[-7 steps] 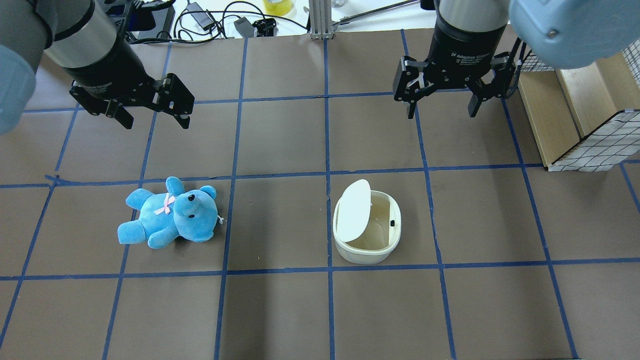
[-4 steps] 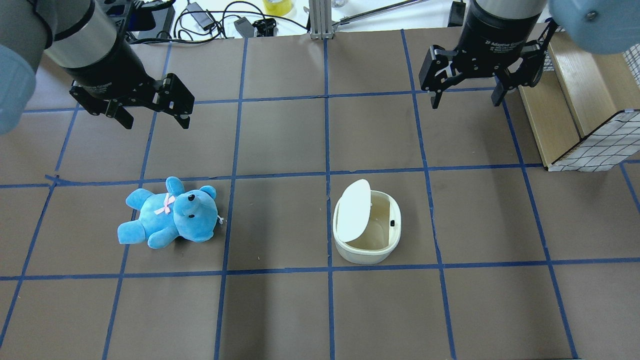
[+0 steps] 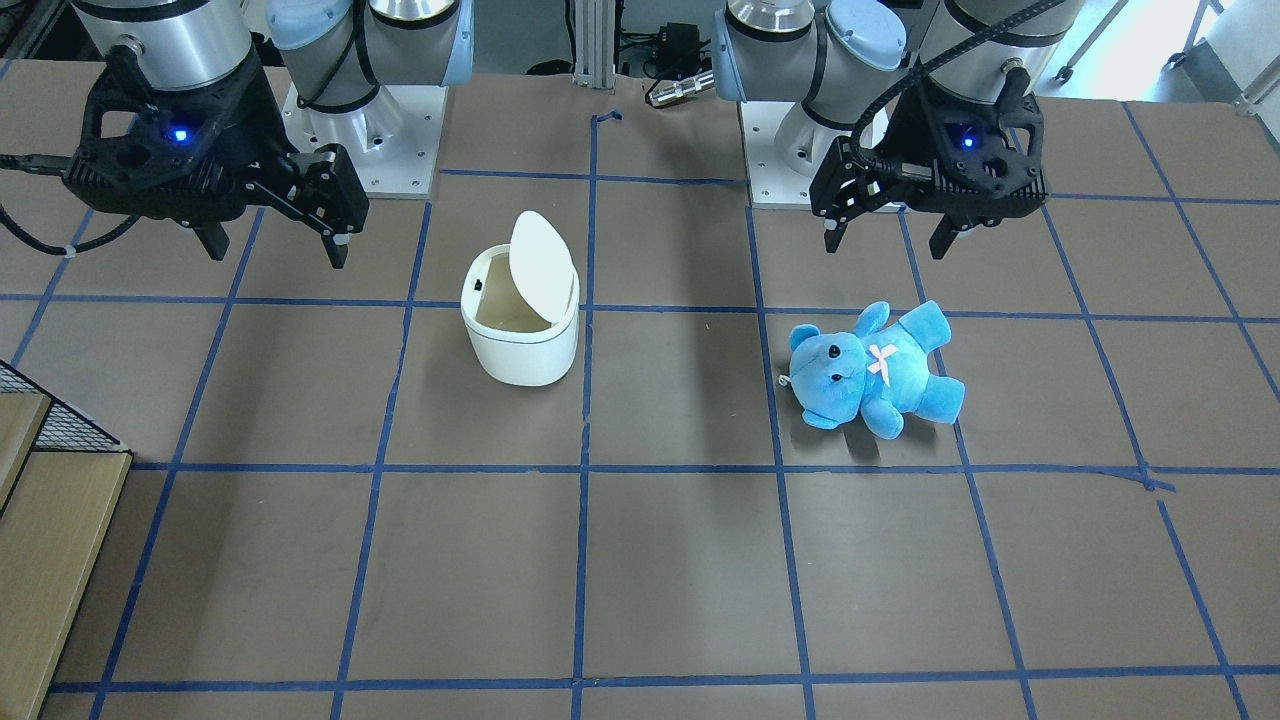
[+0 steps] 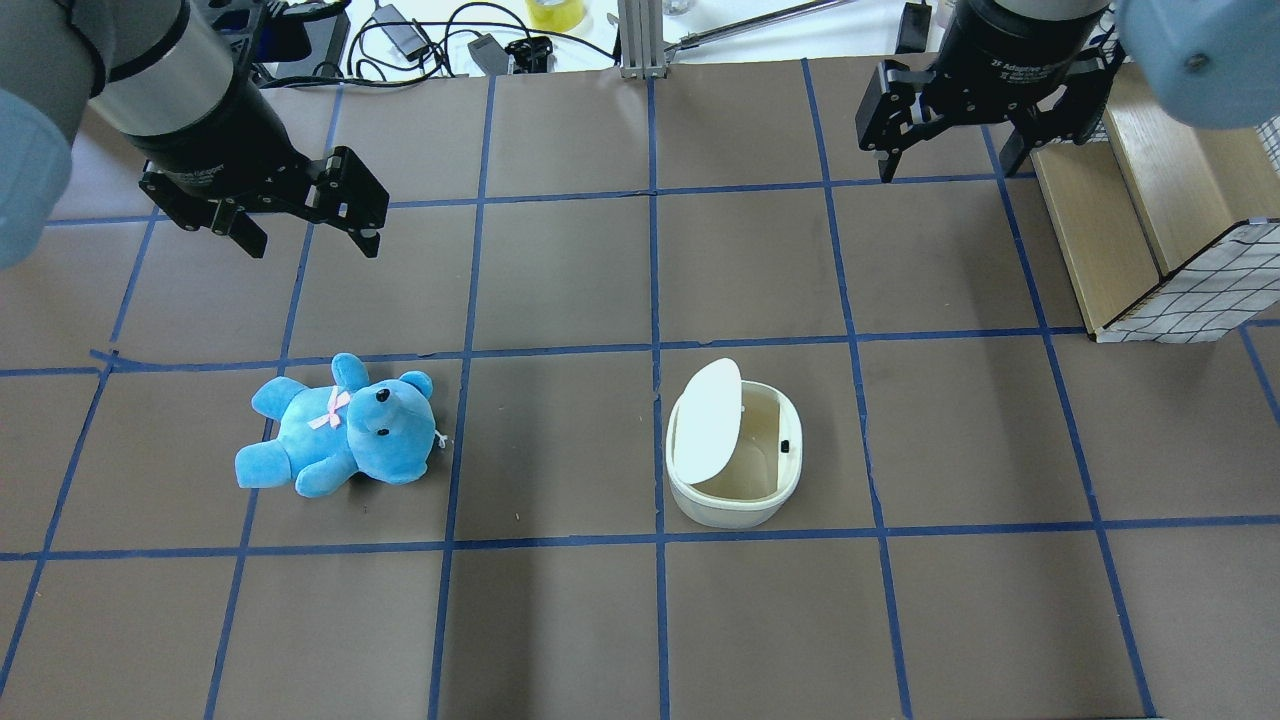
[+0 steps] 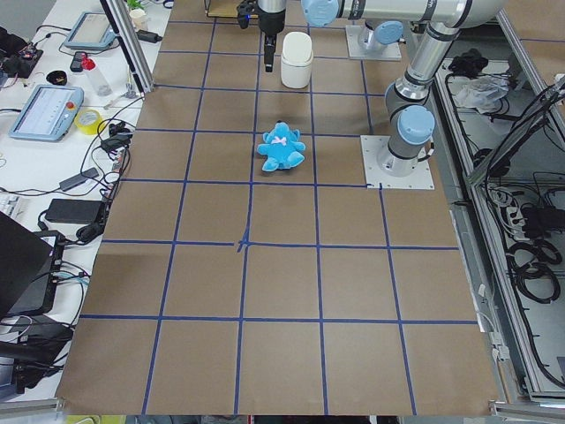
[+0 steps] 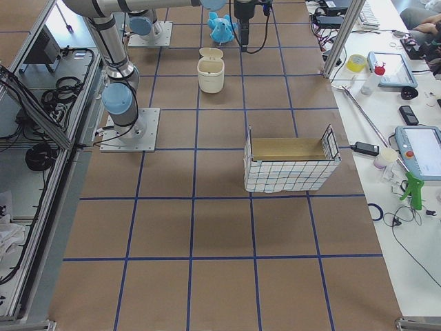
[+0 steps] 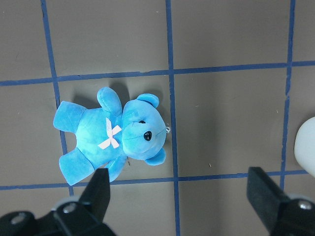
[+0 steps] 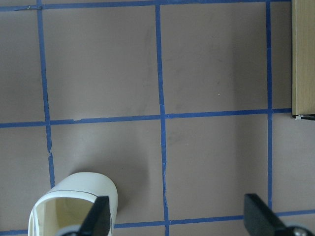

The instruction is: Open trash can with right arm

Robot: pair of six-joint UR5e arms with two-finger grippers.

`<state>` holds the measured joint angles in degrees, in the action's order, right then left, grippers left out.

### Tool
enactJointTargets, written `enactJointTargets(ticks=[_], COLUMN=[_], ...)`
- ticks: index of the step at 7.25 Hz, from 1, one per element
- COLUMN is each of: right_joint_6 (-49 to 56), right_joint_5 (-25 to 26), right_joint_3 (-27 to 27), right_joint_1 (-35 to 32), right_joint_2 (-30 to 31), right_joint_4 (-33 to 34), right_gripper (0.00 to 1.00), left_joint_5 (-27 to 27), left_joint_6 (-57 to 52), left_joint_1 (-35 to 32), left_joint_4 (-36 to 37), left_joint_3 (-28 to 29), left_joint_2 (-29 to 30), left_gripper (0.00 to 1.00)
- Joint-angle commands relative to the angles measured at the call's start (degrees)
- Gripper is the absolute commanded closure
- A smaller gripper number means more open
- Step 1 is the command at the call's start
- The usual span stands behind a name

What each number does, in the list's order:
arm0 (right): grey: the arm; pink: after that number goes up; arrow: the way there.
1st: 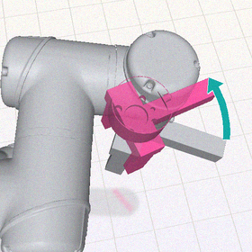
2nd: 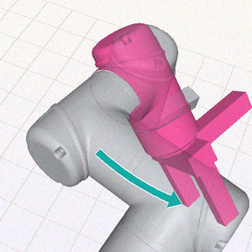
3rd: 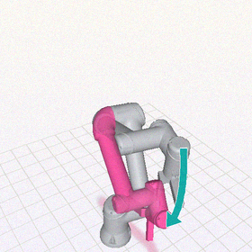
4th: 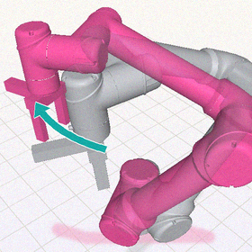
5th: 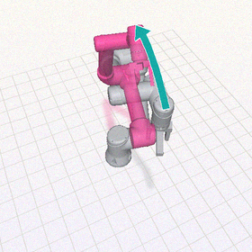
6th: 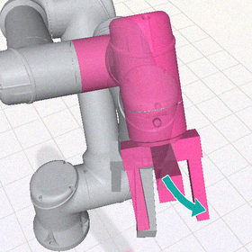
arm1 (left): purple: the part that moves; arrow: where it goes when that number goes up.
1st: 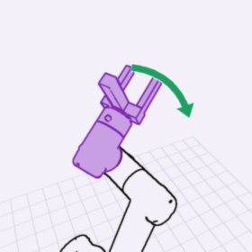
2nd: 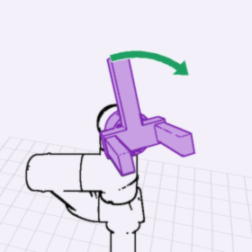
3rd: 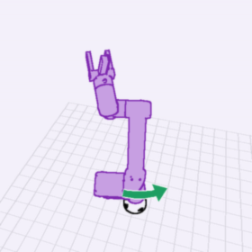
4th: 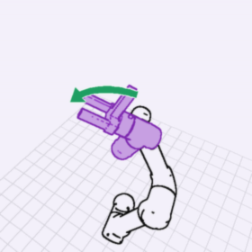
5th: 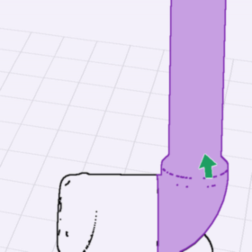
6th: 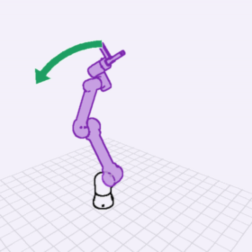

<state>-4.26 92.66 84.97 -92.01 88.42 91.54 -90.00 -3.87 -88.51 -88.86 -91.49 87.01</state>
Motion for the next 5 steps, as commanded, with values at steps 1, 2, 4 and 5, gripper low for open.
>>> enactJointTargets(ticks=[1,2,4,5], right_joint_6=[-0.4,-0.3,-0.1,-0.2], right_joint_5=[-0.4,-1.0,-1.6,-1.6], right_joint_3=[2.0,2.0,2.3,2.2], right_joint_1=[0.8,2.2,2.8,2.7], right_joint_2=[0.6,0.7,0.9,1.2], right_joint_4=[2.1,1.3,1.4,1.4], right_gripper=[0.04,0.03,0.03,0.01], left_joint_5=[0.0,0.0,0.0,0.0], left_joint_6=[0.0,0.0,0.0,0.0], left_joint_1=[0.0,0.0,0.0,0.0], left_joint_4=[0.0,0.0,0.0,0.0], left_joint_3=[0.0,0.0,0.0,0.0], left_joint_2=[0.0,0.0,0.0,0.0], left_gripper=[0.00,0.00,0.00,0.00])
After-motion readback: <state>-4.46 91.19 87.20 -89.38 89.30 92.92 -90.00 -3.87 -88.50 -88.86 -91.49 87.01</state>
